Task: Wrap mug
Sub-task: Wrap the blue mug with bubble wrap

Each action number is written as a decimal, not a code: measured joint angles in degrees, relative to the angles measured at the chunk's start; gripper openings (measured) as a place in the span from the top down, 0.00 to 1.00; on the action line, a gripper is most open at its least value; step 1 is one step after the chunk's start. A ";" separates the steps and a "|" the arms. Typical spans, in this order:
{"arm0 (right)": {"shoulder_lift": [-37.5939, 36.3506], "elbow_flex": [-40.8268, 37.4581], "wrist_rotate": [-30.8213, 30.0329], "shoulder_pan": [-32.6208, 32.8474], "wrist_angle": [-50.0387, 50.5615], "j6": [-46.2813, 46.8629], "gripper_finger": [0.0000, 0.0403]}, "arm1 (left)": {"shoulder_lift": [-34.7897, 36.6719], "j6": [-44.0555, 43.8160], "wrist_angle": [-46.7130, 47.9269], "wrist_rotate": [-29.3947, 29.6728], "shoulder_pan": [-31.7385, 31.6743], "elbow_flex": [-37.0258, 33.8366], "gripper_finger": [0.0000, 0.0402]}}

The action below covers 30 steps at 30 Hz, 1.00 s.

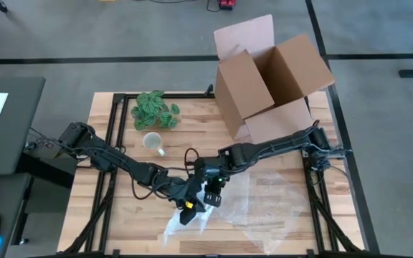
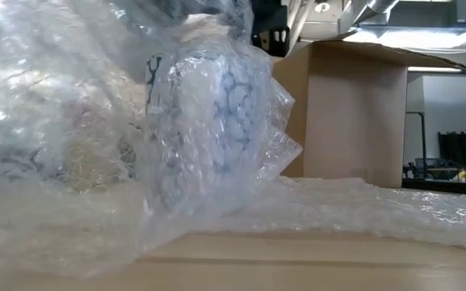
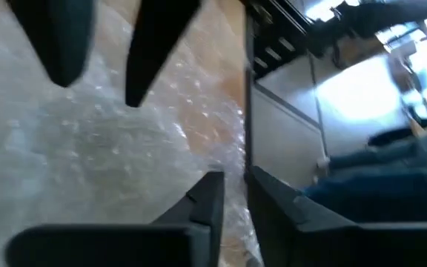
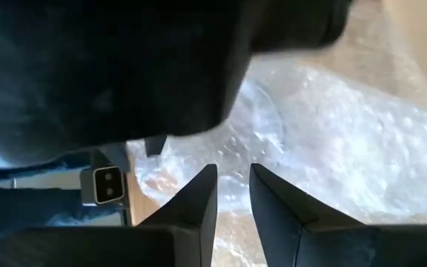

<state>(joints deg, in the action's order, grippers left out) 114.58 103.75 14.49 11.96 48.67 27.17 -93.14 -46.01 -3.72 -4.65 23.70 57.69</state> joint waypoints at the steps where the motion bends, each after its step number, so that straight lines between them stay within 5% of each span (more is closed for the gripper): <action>1: 0.29 0.04 0.41 0.01 -0.25 -0.23 0.83 | 0.05 0.44 -0.02 -1.30 0.00 0.00 0.84; 7: 1.84 0.02 0.84 -0.04 0.64 -1.82 0.83 | 1.25 2.02 1.17 -9.02 -0.15 -0.11 0.68; 13: 1.97 -0.07 -1.08 -0.06 0.20 -2.22 0.83 | 2.53 1.17 4.52 -13.35 -0.15 -0.03 0.63; 30: 0.18 -0.05 4.02 -0.47 -6.23 -2.13 0.83 | 4.50 3.10 7.52 -8.96 1.20 0.02 0.63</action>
<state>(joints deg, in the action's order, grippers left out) 114.76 103.69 18.52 11.49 42.44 25.04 -88.64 -42.91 3.80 -13.61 24.91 57.71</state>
